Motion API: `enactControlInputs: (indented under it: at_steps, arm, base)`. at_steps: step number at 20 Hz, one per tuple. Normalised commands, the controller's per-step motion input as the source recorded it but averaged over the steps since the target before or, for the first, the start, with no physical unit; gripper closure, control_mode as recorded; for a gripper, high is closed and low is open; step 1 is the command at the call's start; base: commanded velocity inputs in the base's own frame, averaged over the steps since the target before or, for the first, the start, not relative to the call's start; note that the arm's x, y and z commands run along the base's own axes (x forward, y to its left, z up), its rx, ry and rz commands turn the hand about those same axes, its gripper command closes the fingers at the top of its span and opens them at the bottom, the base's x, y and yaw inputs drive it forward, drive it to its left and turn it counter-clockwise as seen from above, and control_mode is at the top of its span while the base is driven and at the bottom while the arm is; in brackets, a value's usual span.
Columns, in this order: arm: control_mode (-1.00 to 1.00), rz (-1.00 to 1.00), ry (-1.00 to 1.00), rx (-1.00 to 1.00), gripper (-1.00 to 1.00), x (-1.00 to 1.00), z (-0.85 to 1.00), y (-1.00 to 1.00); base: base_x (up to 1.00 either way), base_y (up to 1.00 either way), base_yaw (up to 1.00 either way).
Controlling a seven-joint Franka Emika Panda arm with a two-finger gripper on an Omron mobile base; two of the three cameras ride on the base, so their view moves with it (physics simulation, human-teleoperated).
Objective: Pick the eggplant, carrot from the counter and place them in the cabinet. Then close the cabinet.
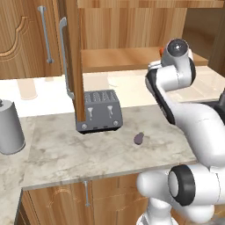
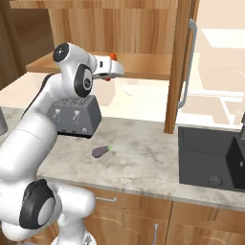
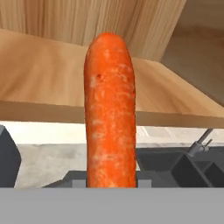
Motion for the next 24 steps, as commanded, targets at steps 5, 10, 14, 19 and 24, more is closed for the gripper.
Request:
enactControlInputs:
  at_steps: [5, 10, 14, 19, 24]
  arm:
    - [-1.00, -0.08, 0.11, 0.00, 1.00, 1.00, 0.25, -0.18]
    - [-1.00, -0.05, 0.13, 0.00, 1.00, 1.00, 0.25, -0.31]
    - [-1.00, -0.02, 0.07, 0.00, 1.00, 0.99, 0.02, -0.17]
    - [-1.00, 0.00, -0.09, -0.01, -1.00, 0.66, -0.38, 0.00]
    - [-1.00, -0.02, -0.56, -0.12, -1.00, -0.35, 0.02, 0.00]
  base:
    - [0.00, 0.00, 0.00]
    - [0.00, 0.00, 0.00]
    - [0.00, 0.00, 0.00]
    - [0.00, 0.00, 0.00]
    - [0.00, 0.00, 0.00]
